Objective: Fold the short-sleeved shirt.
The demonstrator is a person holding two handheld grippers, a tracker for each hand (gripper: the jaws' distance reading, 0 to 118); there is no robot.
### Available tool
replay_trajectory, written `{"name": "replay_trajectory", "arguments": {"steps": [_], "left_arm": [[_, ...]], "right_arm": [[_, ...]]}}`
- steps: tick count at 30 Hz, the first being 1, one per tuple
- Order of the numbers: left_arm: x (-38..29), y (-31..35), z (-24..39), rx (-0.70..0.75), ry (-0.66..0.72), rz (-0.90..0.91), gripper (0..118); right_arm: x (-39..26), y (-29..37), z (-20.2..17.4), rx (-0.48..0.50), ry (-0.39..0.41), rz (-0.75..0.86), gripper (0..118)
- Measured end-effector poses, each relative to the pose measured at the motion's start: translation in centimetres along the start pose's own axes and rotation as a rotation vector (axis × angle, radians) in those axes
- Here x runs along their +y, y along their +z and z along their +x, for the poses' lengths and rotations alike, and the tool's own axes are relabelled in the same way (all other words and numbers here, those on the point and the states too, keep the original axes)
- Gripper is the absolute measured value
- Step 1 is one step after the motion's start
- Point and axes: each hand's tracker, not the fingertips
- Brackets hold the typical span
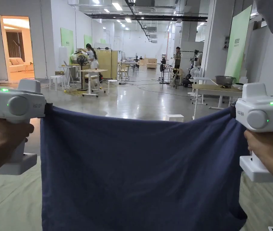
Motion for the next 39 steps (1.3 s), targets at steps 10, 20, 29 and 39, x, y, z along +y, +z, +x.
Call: {"name": "replay_trajectory", "arguments": {"steps": [10,20,29,39], "left_arm": [[2.2,-2.6,0.8,0.015,-0.016,0.029,5],[-2.5,0.1,0.0,-0.007,-0.007,0.011,5],[-7.5,8.9,-1.0,-0.040,0.009,0.016,5],[-16.9,15.4,-3.7,-0.071,0.024,-0.034,5]], "right_arm": [[2.2,-1.0,-0.6,-0.039,0.021,0.044,1],[-1.5,2.8,-1.0,-0.023,0.043,0.018,1],[-5.7,10.9,-0.8,0.008,0.050,0.000,1],[-13.4,21.2,-0.6,0.069,0.099,-0.057,1]]}}
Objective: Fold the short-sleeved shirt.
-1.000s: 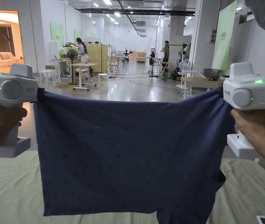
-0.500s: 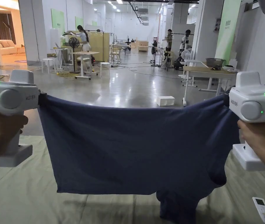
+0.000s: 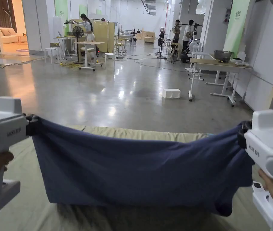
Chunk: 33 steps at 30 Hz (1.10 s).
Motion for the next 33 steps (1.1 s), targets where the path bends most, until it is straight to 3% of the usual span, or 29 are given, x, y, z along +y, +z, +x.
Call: {"name": "replay_trajectory", "arguments": {"steps": [8,12,14,18,26,33], "left_arm": [[-10.3,5.7,-0.6,-0.024,0.026,-0.120,5],[-15.1,8.4,-0.2,-0.027,0.048,-0.212,5],[-17.4,9.5,-0.1,-0.035,0.047,-0.275,5],[-23.0,10.9,-0.5,-0.041,0.060,-0.383,5],[-29.6,9.8,-2.3,-0.052,0.060,-0.588,5],[-32.6,8.4,-1.6,-0.065,0.013,-0.735,5]], "right_arm": [[-8.3,7.4,-1.4,0.058,0.030,-0.098,1],[-13.1,10.6,-2.2,0.098,-0.008,-0.208,1],[-15.6,12.2,-2.9,0.122,0.026,-0.273,1],[-20.6,14.7,-3.8,0.162,0.020,-0.395,1],[-28.9,16.1,-4.7,0.219,0.021,-0.651,1],[-31.7,15.2,-5.6,0.249,0.075,-0.758,1]]}}
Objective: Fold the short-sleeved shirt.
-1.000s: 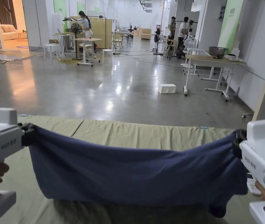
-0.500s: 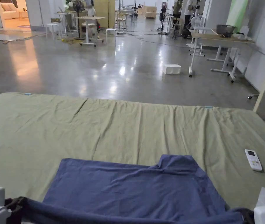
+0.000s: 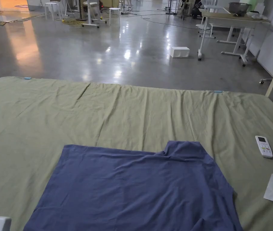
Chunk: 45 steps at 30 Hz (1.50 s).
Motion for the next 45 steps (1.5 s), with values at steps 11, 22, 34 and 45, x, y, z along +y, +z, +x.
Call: {"name": "replay_trajectory", "arguments": {"steps": [11,22,34,45], "left_arm": [[-0.3,-1.3,1.7,0.089,-0.029,0.015,30],[5.3,3.5,7.6,0.062,0.000,0.429,68],[8.5,8.8,12.6,0.087,-0.018,0.841,7],[8.2,9.0,11.2,0.037,0.011,0.740,0]], "right_arm": [[0.2,-0.9,-1.0,-0.090,-0.068,-0.046,59],[8.5,4.8,-2.6,-0.115,-0.210,0.453,84],[14.4,7.9,-5.8,-0.167,-0.306,0.797,10],[14.9,7.9,-7.2,-0.168,-0.233,0.829,0]]}}
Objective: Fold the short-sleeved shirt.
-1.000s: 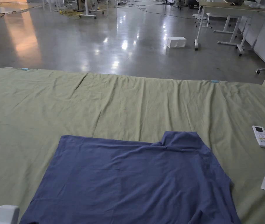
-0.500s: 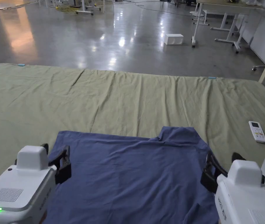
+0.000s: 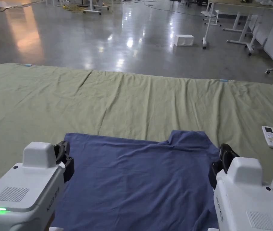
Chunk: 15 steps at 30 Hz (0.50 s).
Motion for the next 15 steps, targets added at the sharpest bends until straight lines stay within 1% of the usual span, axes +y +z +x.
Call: {"name": "replay_trajectory", "arguments": {"steps": [3,5,6,10,12,13,14,15], "left_arm": [[0.2,0.7,-1.4,0.006,0.004,-0.110,0],[-0.3,0.8,-3.1,0.015,0.064,-0.223,0],[-1.1,0.1,-4.6,0.018,0.088,-0.240,0],[-3.4,-0.3,-7.3,0.062,0.072,-0.412,0],[-4.6,-0.8,-8.7,0.053,0.101,-0.507,0],[-5.5,-1.2,-9.1,0.057,0.122,-0.567,0],[-6.3,-1.3,-9.4,0.045,0.126,-0.620,1],[-6.9,-1.5,-9.7,0.050,0.128,-0.645,7]], "right_arm": [[-0.5,-0.3,-0.1,0.009,-0.015,-0.025,0],[-0.9,-0.3,-0.1,0.015,-0.013,-0.042,0],[-1.1,-0.4,-0.1,0.017,-0.014,-0.056,0],[-2.4,-0.8,-0.2,0.020,-0.027,-0.128,0],[-3.0,-0.8,-0.1,0.028,-0.040,-0.155,0],[-3.3,-0.9,-0.2,0.026,-0.032,-0.166,0],[-3.5,-0.9,-0.3,0.026,-0.025,-0.179,0],[-3.7,-1.0,-0.3,0.031,-0.025,-0.185,0]]}}
